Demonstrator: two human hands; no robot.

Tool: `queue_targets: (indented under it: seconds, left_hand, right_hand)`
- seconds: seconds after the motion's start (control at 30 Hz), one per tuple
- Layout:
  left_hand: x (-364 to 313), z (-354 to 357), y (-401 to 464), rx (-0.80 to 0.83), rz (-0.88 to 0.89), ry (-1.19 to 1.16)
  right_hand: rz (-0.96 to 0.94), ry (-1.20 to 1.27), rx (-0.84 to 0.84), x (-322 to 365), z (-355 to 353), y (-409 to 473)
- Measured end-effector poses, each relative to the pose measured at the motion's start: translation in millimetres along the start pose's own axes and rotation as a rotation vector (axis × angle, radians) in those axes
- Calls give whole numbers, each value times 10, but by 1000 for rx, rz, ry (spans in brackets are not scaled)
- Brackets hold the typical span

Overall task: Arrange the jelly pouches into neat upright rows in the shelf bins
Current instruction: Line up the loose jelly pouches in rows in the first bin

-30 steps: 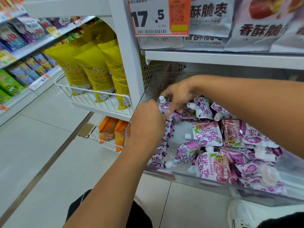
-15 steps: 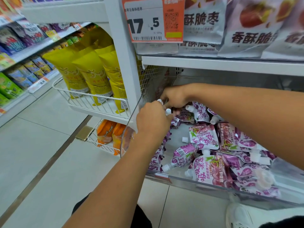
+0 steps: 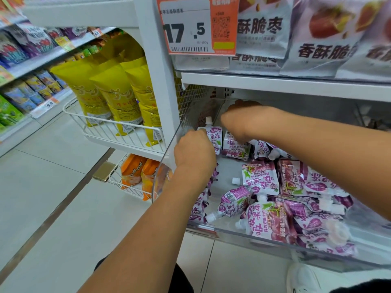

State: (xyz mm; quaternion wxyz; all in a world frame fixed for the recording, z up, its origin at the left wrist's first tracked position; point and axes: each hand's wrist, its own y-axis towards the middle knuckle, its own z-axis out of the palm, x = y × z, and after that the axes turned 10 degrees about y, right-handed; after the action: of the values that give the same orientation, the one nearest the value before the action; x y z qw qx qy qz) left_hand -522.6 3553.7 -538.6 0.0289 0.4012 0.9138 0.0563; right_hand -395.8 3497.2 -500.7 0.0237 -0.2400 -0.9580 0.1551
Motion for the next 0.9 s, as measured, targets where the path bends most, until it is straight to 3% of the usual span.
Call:
queue_targets:
  seconds: [0.17,0.47,0.6,0.73,0.9]
  left_hand:
    - [9,7,2,30,5,-16]
    - [27,-5,-13,61,51,-9]
    - [40,-19,5,100,54,15]
    - [66,-30,43,132,53,3]
    - [77,-18,30,60,36,-124]
  right_hand:
    - [14,-40,63,-30,30,16]
    - [-154,185,98,-16,-10,-49]
    - [-139,271,135,-56,16,-94]
    - [-52,576,171,19,-40,13]
    - [-46,726,208,66,-37,219]
